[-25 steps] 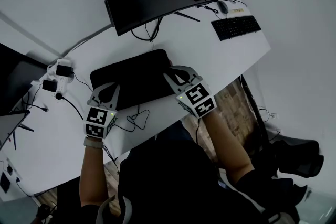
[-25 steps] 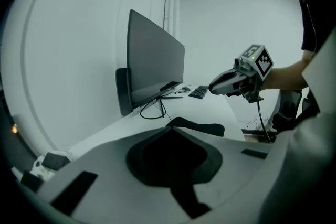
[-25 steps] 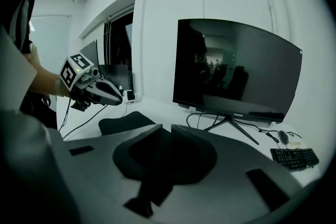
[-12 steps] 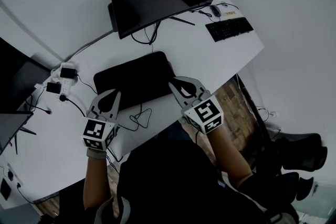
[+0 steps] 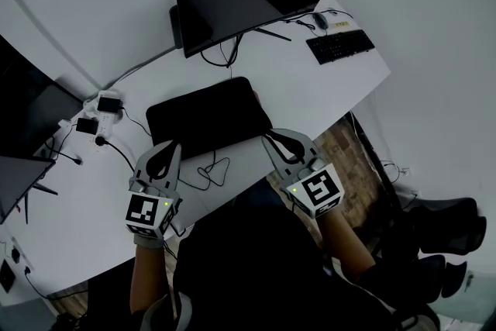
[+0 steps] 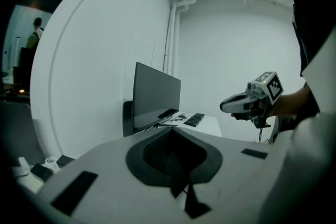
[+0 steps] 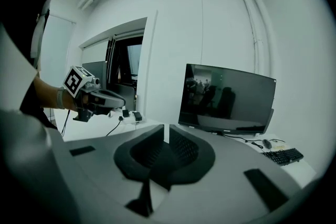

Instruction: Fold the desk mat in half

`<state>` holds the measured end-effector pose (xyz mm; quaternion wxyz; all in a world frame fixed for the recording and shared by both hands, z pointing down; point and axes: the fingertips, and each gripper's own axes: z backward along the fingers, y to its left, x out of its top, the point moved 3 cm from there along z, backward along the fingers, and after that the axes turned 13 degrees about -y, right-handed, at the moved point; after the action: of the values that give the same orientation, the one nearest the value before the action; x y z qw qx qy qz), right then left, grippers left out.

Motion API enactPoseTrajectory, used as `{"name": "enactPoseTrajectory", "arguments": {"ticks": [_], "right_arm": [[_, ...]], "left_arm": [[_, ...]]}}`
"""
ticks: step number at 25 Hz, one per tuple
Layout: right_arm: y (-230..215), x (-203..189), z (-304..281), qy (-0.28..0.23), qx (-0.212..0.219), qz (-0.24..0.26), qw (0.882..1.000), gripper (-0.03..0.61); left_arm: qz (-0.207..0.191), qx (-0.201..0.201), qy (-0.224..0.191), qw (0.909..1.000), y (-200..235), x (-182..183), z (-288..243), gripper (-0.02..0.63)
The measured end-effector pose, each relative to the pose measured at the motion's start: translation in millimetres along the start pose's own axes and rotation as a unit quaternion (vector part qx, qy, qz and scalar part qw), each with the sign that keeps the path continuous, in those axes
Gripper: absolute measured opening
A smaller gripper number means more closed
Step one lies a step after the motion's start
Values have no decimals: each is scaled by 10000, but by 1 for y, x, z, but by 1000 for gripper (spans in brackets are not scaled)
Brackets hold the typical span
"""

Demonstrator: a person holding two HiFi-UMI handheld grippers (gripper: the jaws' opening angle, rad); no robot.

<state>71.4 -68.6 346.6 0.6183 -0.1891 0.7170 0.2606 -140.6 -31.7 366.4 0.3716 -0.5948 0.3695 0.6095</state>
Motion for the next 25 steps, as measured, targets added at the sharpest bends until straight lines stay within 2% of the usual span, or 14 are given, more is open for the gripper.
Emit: {"name": "enactPoseTrajectory", "arguments": {"ticks": [3,6,11,14,18,22,25], "right_arm": [[6,4,10,-83,-54,2,10000,38],[10,6,19,-147,-111,7,9998,38],[17,7,24,-193,-195,112,9996,40],[21,5,26,-214,-218,131,9994,40],[25,1,27,-183,-204,143,9995,40],[26,-6,25,-155,-195,138,9996,40],[27,-8,24,-142,-191,170,9996,40]], "left_arm": [[-34,-2,-34,10000,-8,8,7,9],[-271,-44,-95,9996,-15,12,14,9],[-44,88,-208,9997,-28,17,19,9],[-212,97,-189,9995,-33,22,21,9],[-179,184,-151,9996,-35,16,26,9],[-153,307,-267,9991,-33,15,30,9],[-284,319,-339,9985,-29,17,32,11]]}}
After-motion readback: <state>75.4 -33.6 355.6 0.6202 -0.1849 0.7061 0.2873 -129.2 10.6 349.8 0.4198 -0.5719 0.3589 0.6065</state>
